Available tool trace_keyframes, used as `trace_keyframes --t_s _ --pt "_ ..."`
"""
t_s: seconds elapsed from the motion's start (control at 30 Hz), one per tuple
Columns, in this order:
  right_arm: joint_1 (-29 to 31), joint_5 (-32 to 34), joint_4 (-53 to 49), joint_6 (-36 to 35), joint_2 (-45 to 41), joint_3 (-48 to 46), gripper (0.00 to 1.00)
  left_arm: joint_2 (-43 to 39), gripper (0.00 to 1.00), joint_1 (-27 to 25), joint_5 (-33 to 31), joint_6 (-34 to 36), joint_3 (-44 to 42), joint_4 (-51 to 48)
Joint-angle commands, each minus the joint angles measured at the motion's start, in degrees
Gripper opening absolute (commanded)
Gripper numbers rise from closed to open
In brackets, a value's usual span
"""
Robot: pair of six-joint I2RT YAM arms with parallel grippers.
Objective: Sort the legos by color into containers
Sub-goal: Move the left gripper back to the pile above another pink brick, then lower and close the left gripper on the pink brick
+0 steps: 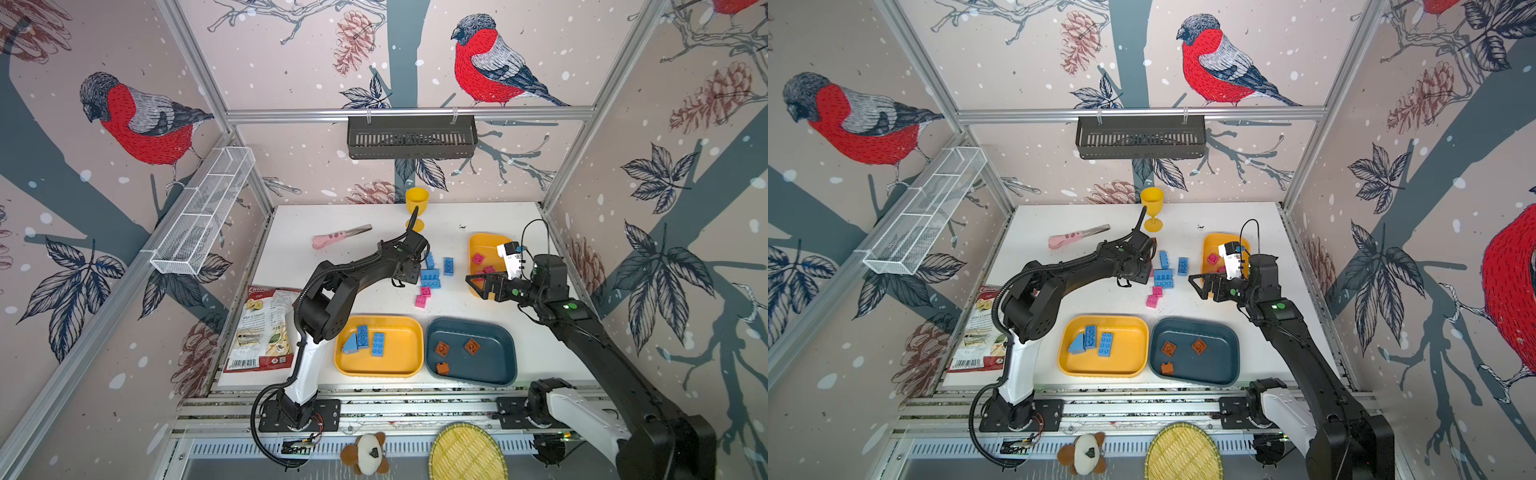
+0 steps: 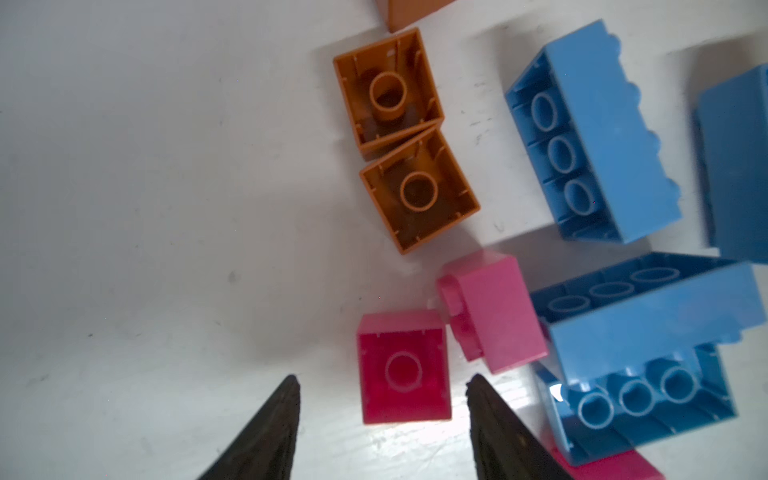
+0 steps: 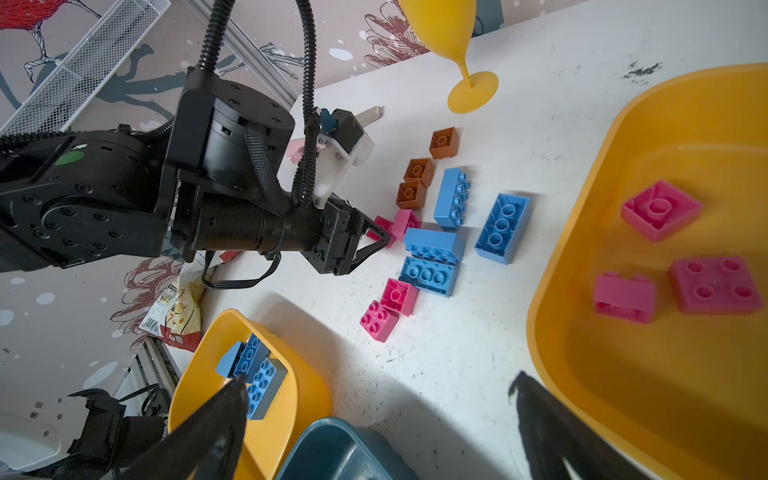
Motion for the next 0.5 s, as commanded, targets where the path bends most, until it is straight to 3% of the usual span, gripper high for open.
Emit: trace_keyframes --t_s 0.0,0.47 --pt "0.06 0.56 2.07 0.21 0.3 -0.09 1.0 1.23 0.62 0.15 1.5 -0.75 1.12 1.17" --pt "0.01 0.83 1.98 -0.37 0.66 -0.03 1.0 2.66 0.26 0.3 0.97 -0.71 5.51 -4.09"
